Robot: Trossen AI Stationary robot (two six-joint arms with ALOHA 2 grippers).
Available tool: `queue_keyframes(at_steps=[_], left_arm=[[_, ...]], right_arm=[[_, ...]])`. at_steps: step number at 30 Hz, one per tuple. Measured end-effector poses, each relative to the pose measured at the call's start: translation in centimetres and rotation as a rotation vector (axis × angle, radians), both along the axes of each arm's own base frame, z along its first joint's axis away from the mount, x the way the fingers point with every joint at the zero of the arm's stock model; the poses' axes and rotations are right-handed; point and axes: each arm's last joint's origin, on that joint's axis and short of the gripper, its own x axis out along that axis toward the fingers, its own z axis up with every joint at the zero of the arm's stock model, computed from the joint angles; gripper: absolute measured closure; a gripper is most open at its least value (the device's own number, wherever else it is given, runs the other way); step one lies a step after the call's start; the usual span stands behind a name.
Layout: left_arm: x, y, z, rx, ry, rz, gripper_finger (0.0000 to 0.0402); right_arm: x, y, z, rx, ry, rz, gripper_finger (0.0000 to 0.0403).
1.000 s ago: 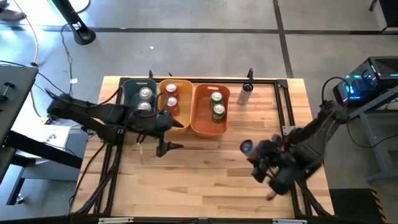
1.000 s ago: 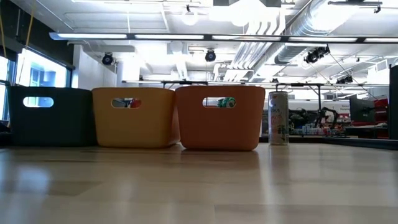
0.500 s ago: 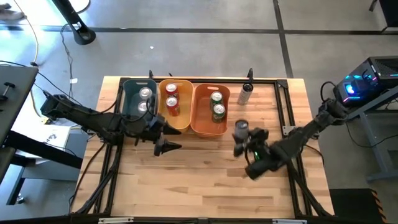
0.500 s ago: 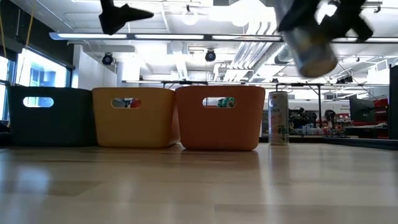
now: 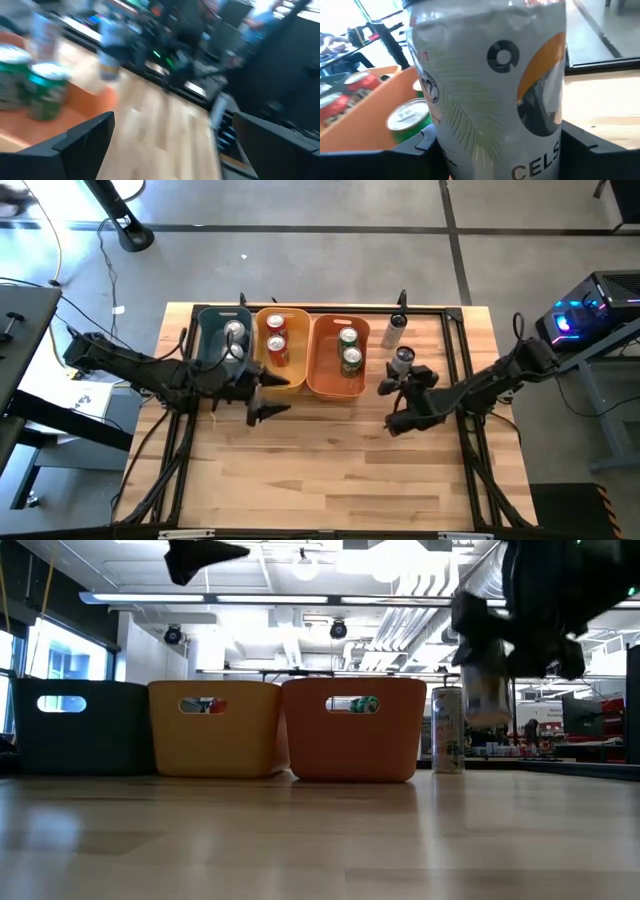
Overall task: Sort soda cans
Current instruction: Move the bottom black soda can to the right of the orange bin
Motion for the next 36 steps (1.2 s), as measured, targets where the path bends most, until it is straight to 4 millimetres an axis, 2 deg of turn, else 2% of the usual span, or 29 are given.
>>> queue_keyframes(at_steps=[4, 9, 12, 17, 19, 26, 30, 33, 36], left_arm=[[0.2, 1.3, 0.2, 0.036, -0.020, 0.166, 0.0003], [0.4, 3.3, 0.6, -0.020, -0.073, 0.296, 0.0003], [0.5, 4.1, 0.9, -0.038, -0.102, 0.337, 0.0003], [0.5, 5.6, 0.9, -0.016, -0.106, 0.401, 0.0003], [0.5, 6.3, 0.9, 0.004, -0.103, 0.424, 0.0003], [0.4, 8.1, 1.1, -0.011, -0.112, 0.376, 0.0003], [0.3, 9.0, 1.0, 0.013, -0.105, 0.347, 0.0003], [0.2, 9.4, 1.0, 0.024, -0.096, 0.333, 0.0003], [0.2, 9.6, 1.0, 0.021, -0.097, 0.319, 0.0003]], right_arm=[[-0.7, -1.4, -1.9, -0.023, 0.008, -0.043, 0.0168], [-1.8, -3.4, -4.3, -0.057, -0.024, -0.125, 0.0168], [-1.7, -3.9, -4.6, -0.078, -0.031, -0.141, 0.0168], [-0.1, -3.9, -4.1, -0.113, 0.060, -0.095, 0.0168], [0.0, -4.5, -4.4, -0.125, 0.074, -0.112, 0.0168], [-0.7, -5.9, -5.4, -0.161, 0.149, -0.160, 0.0168], [0.6, -5.8, -5.8, -0.170, 0.173, -0.123, 0.0168], [1.4, -6.1, -7.0, -0.154, 0.195, -0.105, 0.0168], [1.4, -6.3, -8.3, -0.142, 0.172, -0.134, 0.0168]])
